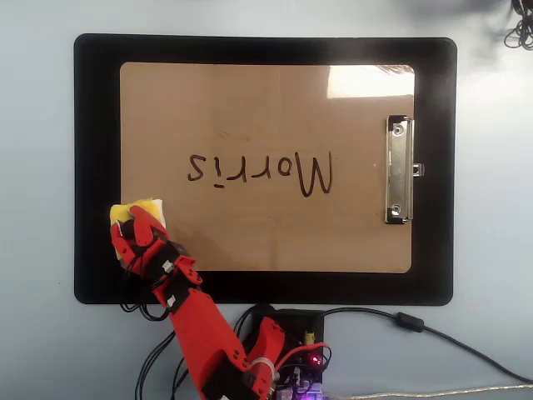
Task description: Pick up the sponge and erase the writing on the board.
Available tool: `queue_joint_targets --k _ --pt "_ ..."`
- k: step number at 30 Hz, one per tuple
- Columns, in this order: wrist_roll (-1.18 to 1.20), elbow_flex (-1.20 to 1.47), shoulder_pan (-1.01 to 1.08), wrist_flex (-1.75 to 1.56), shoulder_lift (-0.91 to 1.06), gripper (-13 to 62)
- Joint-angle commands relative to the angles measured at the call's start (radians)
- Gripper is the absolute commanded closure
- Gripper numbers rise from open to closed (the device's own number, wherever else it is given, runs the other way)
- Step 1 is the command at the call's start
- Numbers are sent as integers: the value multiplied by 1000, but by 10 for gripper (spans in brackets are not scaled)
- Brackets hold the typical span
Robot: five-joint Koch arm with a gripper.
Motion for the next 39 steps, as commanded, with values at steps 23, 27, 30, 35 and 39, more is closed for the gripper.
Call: queue_joint_targets --k 23,27,30,35,39 --pt "-64 -227 765 1206 813 574" --pt "3 -227 1069 1085 752 575" --pt "132 -207 1226 940 653 574" --pt "206 -213 1355 699 433 575" --pt "204 -218 1414 500 267 574"
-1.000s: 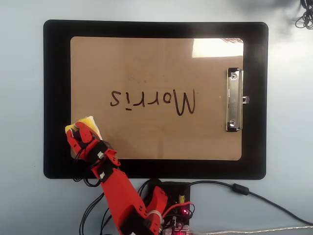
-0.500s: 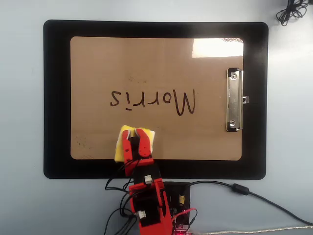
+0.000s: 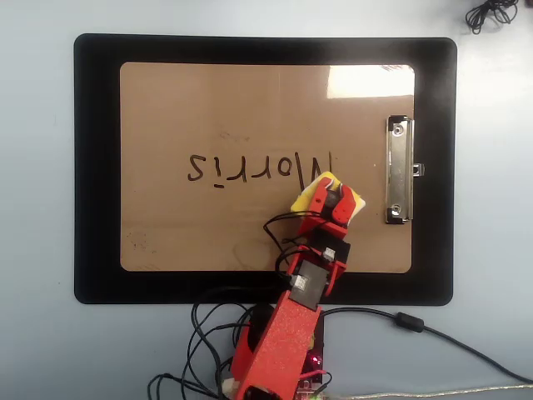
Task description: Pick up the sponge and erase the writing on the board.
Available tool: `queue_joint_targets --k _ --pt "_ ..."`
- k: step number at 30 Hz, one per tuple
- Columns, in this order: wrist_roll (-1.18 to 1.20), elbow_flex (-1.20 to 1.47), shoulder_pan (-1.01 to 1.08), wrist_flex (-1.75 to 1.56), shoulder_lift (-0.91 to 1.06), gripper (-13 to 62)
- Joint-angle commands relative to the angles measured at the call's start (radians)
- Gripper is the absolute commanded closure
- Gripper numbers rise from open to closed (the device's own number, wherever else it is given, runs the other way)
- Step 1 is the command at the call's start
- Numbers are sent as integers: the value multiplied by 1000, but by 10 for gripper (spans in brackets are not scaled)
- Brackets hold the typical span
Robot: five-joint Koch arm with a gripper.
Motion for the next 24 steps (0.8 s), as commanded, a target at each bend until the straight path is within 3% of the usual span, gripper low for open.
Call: queue_joint_targets --k 1,13,21,24 --pt "0 -34 44 -178 -67 574" --pt "-17 71 44 -307 -86 574" --pt "-20 -120 35 -534 -419 574" --pt "-20 -132 9 -534 -437 575"
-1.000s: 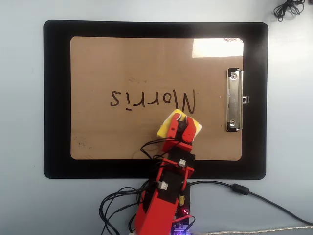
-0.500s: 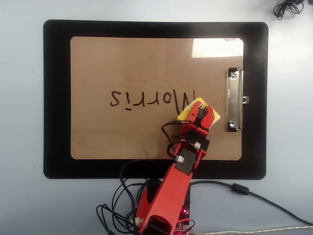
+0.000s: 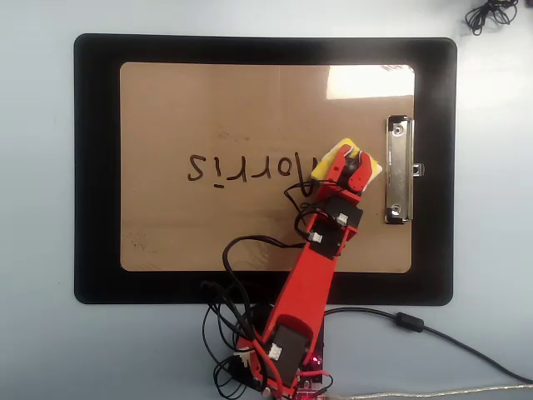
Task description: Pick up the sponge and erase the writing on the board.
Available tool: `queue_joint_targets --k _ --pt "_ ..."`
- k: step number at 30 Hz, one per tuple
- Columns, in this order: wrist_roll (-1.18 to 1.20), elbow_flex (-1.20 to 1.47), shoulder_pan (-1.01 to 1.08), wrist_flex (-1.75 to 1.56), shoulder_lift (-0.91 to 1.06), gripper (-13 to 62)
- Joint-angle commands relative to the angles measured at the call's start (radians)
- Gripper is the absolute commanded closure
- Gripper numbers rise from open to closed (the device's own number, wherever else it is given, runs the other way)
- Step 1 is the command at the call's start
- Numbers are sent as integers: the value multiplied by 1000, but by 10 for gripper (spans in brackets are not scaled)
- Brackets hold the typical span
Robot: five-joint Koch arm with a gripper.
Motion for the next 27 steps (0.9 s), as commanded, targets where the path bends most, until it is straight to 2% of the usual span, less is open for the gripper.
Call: queue_joint_targets --k 1,7,10,13,18,20,23,27 --pt "-17 8 -8 -48 21 575" --pt "-14 387 -69 -55 311 574" --pt "-15 465 -78 -57 413 574" --pt "-15 385 -83 -84 293 575" --pt "-17 -31 -89 -181 -150 574" --pt "-14 -138 -84 -184 -255 575" --pt "-12 -64 -77 -190 -209 574" --pt "-8 239 -35 -186 66 575"
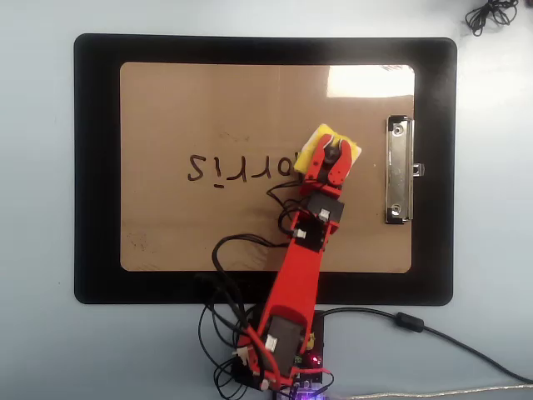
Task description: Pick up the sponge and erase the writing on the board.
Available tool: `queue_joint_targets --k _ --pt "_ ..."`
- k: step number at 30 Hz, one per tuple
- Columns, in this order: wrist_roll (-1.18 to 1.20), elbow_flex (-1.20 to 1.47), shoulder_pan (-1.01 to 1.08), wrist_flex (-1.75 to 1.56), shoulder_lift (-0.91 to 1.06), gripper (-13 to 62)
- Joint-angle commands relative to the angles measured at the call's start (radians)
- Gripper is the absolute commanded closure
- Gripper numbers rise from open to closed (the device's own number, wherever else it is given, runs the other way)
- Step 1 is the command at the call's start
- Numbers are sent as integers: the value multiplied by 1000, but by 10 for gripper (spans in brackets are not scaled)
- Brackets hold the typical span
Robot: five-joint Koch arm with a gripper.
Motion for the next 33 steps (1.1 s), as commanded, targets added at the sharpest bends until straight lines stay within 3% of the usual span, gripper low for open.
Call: queue_joint_targets --k 1,5,7,16,19,27,29,33 --pt "-6 166 34 17 175 574" --pt "-5 380 40 9 394 574" --pt "-6 383 55 9 396 575" --pt "-6 -81 107 -41 -77 575" --pt "-6 60 124 -54 21 575" --pt "-6 529 114 -69 538 574" --pt "-11 526 106 -69 537 574" --pt "-20 313 -64 -77 279 574"
